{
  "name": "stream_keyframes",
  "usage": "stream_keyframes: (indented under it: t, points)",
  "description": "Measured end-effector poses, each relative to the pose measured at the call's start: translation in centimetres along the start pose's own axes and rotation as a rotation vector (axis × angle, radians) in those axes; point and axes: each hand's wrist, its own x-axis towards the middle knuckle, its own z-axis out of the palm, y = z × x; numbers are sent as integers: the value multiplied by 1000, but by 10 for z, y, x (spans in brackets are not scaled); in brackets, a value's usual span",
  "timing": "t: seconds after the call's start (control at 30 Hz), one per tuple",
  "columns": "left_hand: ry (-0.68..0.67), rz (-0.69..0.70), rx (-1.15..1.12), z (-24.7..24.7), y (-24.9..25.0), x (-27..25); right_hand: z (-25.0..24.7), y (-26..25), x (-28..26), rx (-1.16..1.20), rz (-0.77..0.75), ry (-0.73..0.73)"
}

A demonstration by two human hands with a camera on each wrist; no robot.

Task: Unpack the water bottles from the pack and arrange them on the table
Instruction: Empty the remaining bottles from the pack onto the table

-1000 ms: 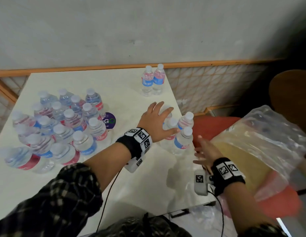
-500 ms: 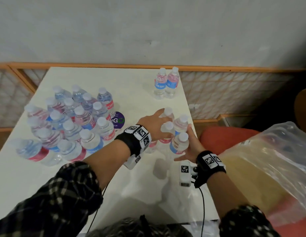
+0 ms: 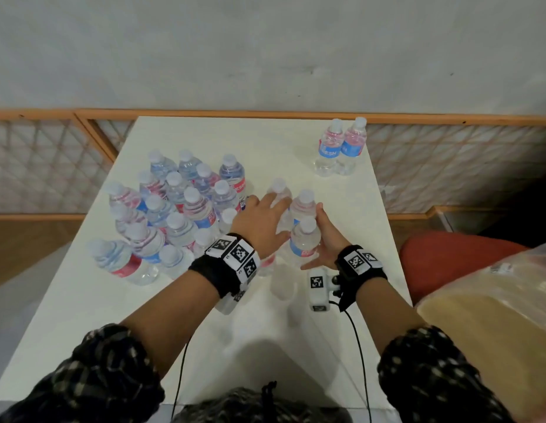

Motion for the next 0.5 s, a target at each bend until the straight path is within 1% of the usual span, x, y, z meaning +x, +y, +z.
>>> stream_keyframes:
  t: [0.07, 0.13, 0.23, 0.4, 0.5]
  points:
    - [42, 12, 19, 0, -3, -9, 13, -5, 6, -8, 11, -18]
    - [58, -15, 14, 0, -8, -18, 27, -12, 8, -23, 19, -39]
    - [30, -76, -13, -1, -20, -26, 43, -20, 12, -25, 29, -84]
    - [30, -93, -56, -1, -37, -37, 64, -25, 6, -5, 21, -179]
    - [37, -103, -63, 1, -46, -43, 72, -24, 4, 18, 39, -196]
